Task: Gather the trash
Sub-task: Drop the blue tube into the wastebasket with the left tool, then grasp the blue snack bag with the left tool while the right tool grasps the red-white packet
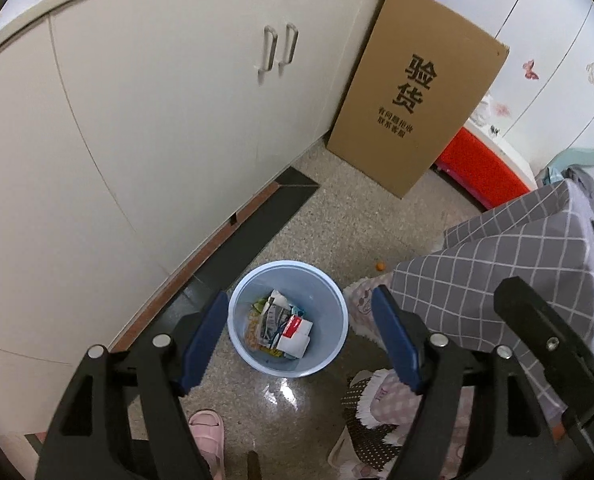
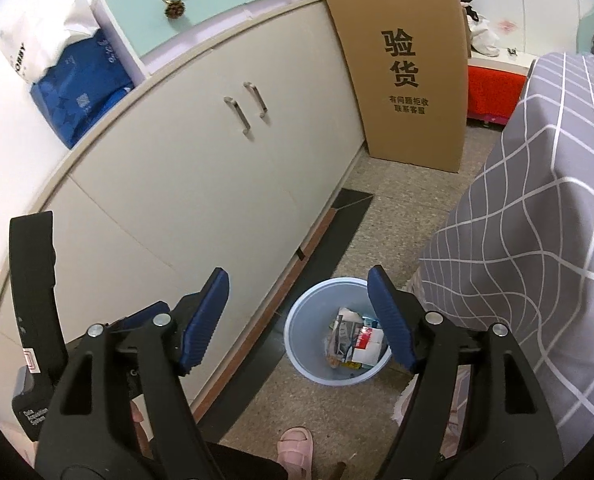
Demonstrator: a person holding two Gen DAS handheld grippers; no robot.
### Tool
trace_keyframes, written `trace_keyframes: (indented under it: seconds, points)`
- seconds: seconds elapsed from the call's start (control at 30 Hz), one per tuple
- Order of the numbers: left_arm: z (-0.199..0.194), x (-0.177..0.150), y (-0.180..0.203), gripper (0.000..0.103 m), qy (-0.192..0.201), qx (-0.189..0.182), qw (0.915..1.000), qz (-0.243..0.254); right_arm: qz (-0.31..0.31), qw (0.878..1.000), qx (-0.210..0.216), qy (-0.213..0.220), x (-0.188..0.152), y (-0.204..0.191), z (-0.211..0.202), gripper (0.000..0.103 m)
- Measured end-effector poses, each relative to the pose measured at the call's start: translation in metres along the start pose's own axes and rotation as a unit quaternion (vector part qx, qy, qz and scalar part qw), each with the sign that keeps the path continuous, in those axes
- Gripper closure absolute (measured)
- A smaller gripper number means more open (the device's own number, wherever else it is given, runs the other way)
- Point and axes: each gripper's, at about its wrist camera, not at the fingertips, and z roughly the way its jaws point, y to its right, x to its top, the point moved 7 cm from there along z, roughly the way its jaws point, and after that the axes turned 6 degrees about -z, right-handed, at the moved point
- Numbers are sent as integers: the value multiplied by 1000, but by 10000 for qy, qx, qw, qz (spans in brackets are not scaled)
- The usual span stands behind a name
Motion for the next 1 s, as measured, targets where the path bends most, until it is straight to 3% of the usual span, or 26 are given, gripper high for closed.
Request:
trace_keyframes:
  seconds: [0.13,0.3,0.53,0.6,0.73,0.8,0.93,1.0]
  points:
    - [-28,4,3,30,258,-36,9996,-54,-64,9997,84,234,9,-9,-29,32]
    - [-81,9,23,25,1021,151,9946,116,46,9964,45,843,28,-3,-79,31]
    - [-125,2,88,21,1356,-280,9888,553,113,9901,-233,1377,45,32,-145,30]
    - [-128,-4,110,21,1308,-390,9881,714,152,9879,-389,1495,46,52,-162,29]
    - [-122,-22,171,19,767,-956,9872,1023,282,9820,-885,1645,42,105,-194,27]
    - [-116,-31,194,18,613,-1042,9866,1100,422,9785,-1144,1665,38,139,-208,26]
    - [-107,-51,251,16,480,-1126,9810,1502,711,9699,-1663,1629,29,202,-229,26]
    - [-101,-64,286,16,352,-1413,9734,1768,905,9655,-1819,1629,23,230,-238,26]
